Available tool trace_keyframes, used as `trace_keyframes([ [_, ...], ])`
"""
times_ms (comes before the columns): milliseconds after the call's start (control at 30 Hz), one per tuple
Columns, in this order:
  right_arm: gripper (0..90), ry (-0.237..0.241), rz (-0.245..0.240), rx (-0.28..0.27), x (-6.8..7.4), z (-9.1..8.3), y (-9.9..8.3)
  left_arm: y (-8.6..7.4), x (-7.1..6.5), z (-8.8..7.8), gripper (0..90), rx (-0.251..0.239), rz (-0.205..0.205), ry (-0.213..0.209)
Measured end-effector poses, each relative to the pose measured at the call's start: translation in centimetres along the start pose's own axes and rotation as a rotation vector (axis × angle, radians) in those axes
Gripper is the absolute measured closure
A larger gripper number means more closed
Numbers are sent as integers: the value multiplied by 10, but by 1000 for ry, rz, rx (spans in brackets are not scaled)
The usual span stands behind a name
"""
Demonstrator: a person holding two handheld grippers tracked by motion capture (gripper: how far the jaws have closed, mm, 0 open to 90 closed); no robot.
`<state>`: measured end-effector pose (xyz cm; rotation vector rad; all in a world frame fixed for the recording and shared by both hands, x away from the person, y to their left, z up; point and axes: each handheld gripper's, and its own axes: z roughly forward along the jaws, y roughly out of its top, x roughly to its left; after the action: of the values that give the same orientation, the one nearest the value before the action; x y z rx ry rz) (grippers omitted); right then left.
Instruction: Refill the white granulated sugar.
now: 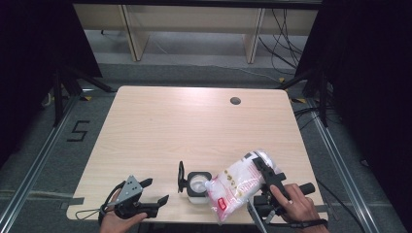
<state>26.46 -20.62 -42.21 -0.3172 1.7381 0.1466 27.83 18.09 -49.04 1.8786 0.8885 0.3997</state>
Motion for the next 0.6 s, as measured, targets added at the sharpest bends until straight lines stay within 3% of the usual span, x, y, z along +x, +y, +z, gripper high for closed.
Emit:
trace_keyframes([
  [67, 416, 6, 21, -1, 1, 0, -1, 0, 0, 0, 175, -1, -1, 0],
  [100, 416, 1, 3, -4, 0, 0, 0, 0, -1, 0, 175, -3, -18, 1],
  [200, 416, -4, -14, -2, -1, 0, 0, 0, 0, 0, 175, -3, -4, 1],
  [267, 416, -2, 10, 1, 2, 1, 0, 0, 0, 0, 175, -3, -3, 1],
  [333, 417, 1, -35, -11, -1, 2, 1, 0, -1, 0, 175, -8, -19, 0],
  [400, 416, -8, -22, -25, 1, 2, 1, 0, -1, 0, 175, -7, -17, 0],
  [433, 416, 4, 35, -1, 5, 1, 1, 0, -1, 0, 175, -8, -19, 0],
  [533, 416, 7, -1, -7, 1, 1, 1, 0, 0, 0, 175, -4, -4, 2],
  [600, 417, 9, 10, -3, 1, 0, 1, 0, -1, 0, 175, -7, -10, 0],
])
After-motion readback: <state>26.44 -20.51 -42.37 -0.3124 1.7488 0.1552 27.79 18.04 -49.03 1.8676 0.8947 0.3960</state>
